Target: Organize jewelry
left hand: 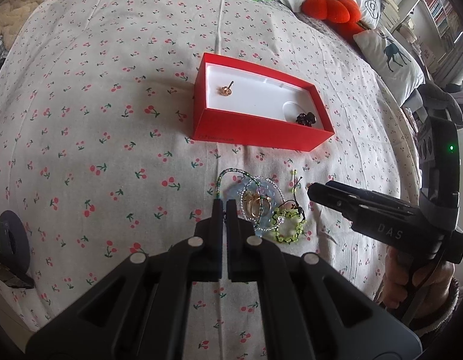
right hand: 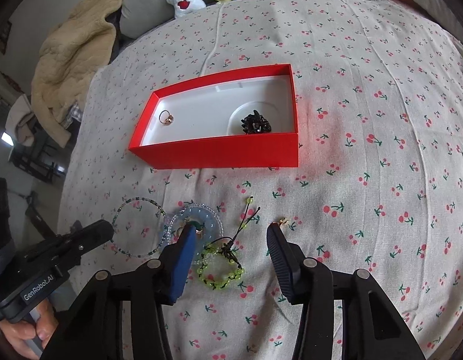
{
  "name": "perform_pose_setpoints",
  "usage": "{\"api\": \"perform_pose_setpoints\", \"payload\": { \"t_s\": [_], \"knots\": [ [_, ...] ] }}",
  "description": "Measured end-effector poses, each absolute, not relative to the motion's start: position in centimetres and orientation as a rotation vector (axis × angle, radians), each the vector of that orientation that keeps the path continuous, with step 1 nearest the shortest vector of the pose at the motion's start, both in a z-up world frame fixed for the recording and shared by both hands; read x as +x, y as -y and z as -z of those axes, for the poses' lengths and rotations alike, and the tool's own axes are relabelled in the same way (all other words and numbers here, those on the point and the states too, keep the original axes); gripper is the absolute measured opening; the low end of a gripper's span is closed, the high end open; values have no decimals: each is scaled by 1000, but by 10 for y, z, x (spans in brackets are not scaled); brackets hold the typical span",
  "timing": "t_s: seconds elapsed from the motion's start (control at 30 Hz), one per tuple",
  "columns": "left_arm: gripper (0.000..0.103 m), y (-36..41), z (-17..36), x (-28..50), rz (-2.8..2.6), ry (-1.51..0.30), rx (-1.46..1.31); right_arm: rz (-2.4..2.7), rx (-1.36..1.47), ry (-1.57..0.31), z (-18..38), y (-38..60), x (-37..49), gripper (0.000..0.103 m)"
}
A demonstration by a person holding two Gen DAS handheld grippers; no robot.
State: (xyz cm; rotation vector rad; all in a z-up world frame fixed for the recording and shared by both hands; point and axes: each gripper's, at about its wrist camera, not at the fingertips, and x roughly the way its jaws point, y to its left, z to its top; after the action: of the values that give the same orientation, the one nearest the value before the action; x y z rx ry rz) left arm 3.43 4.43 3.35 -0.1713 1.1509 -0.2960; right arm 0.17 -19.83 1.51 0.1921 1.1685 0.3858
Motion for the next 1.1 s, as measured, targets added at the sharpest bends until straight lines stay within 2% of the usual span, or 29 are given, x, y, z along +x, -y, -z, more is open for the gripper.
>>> {"api": "perform_pose_setpoints", "payload": {
  "t_s": [0.2,0.33,0.47,0.5,0.57,0.6,0.63,1.1],
  "knots": [
    [2,-53,-27,42,254,-1162,-163,-378,158,-1209,-1,183,11,42],
    [2,-60,-20,47,226,-1181,-162,-383,122,-1209,2,172,18,34],
    [2,-66,-16,50,207,-1191,-171,-416,113,-1206,4,162,21,33],
    [2,-67,-16,50,206,-1192,-174,-426,115,-1202,2,159,20,35],
    [2,-68,-16,50,206,-1191,-176,-440,99,-1202,0,152,18,48],
    [2,-69,-16,50,205,-1191,-175,-443,88,-1196,0,149,17,66],
    [2,-70,-15,50,205,-1192,-176,-442,76,-1187,0,146,16,76],
    [2,-75,-10,51,195,-1209,-188,-417,-151,-1217,22,113,10,75]
  ]
}}
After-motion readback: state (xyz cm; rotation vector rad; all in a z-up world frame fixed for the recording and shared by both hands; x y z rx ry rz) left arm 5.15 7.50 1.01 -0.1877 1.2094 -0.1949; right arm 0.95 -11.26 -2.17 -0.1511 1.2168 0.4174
